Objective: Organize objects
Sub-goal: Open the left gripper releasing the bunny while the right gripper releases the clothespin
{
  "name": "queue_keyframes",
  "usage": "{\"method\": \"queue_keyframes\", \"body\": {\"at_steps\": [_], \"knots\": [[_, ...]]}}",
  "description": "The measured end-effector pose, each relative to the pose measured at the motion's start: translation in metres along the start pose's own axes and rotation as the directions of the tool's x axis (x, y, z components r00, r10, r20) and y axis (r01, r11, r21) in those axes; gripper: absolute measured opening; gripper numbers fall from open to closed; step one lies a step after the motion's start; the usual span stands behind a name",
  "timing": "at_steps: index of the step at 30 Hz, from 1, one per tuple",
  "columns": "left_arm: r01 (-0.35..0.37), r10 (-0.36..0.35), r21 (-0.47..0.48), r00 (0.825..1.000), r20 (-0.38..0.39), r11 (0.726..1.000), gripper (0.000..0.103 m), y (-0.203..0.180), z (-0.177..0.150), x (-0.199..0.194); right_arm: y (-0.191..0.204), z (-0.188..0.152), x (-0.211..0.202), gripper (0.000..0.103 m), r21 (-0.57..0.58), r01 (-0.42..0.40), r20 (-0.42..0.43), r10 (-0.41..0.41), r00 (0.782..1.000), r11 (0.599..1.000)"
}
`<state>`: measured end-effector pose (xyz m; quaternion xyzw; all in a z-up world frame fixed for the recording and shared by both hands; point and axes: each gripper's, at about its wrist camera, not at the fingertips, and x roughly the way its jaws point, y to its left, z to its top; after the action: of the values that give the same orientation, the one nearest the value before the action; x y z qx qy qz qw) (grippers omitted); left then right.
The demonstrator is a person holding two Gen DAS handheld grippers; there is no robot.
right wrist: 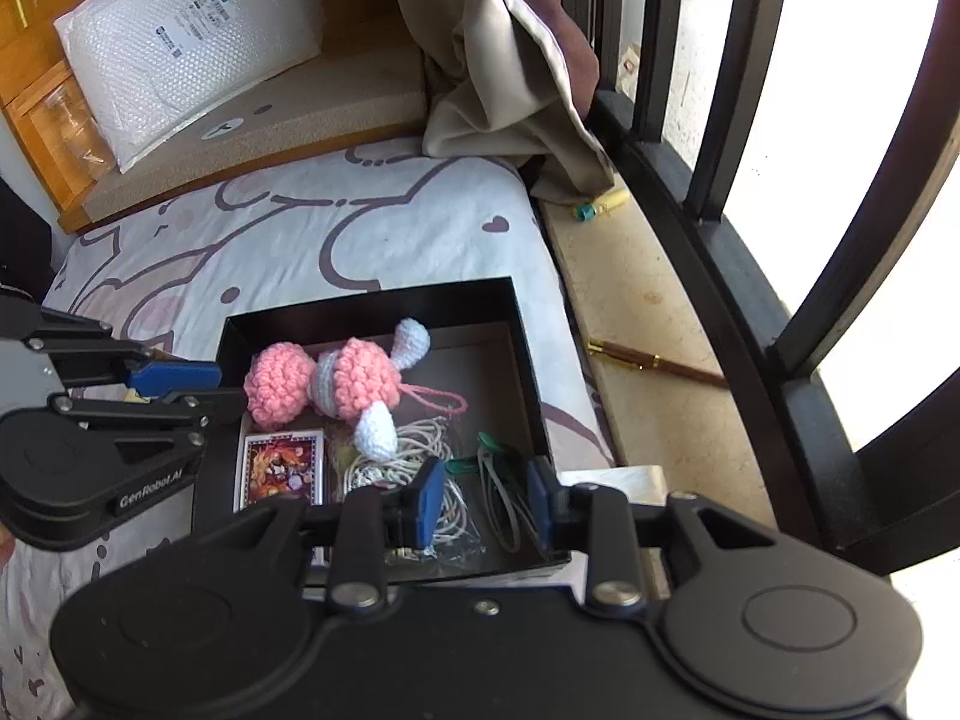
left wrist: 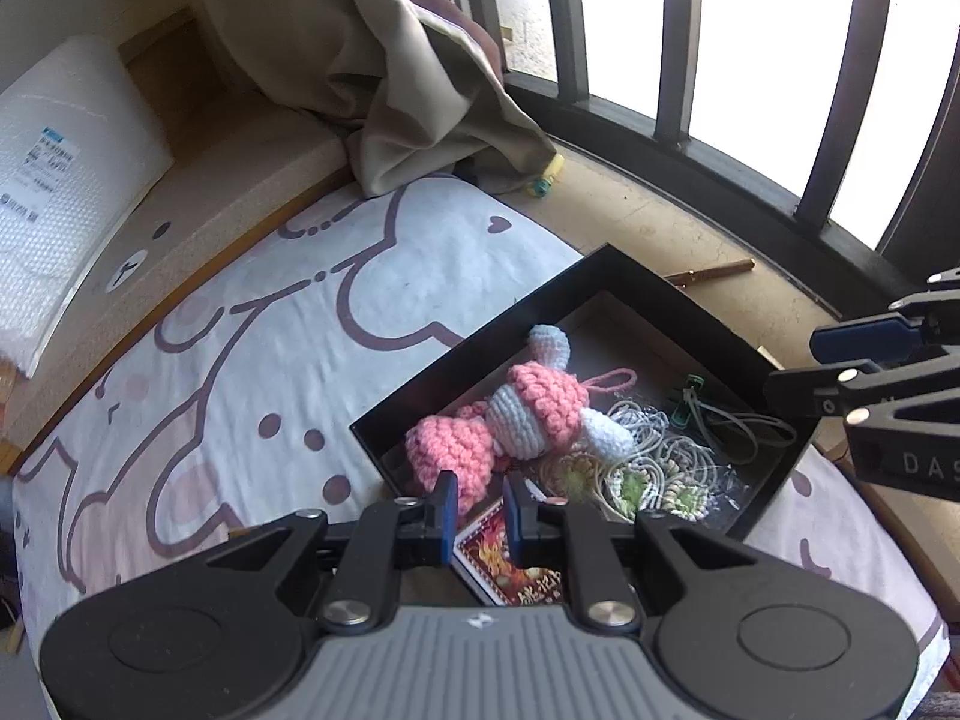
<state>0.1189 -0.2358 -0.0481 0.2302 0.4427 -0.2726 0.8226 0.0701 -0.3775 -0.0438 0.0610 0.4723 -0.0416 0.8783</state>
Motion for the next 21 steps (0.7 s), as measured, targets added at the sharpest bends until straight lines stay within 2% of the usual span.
{"method": "queue_keyframes", "body": {"at_steps": [7, 16, 21], "knots": [[-0.012, 0.013, -0.086, 1.000, 0.009, 0.996, 0.019, 0.009, -0.011, -0.030, 0.009, -0.002, -0.021, 0.038, -0.025, 0.016, 0.034, -0.015, 0.999, 1.000], [-0.006, 0.010, -0.204, 1.000, 0.019, 0.979, 0.019, 0.014, -0.020, -0.064, 0.015, -0.004, -0.046, 0.052, -0.011, 0.030, 0.081, -0.029, 0.996, 0.999], [-0.005, 0.013, -0.261, 1.000, 0.026, 0.965, 0.025, 0.016, -0.027, -0.079, 0.015, -0.007, -0.055, 0.058, 0.003, 0.050, 0.095, -0.050, 0.994, 0.999]]}}
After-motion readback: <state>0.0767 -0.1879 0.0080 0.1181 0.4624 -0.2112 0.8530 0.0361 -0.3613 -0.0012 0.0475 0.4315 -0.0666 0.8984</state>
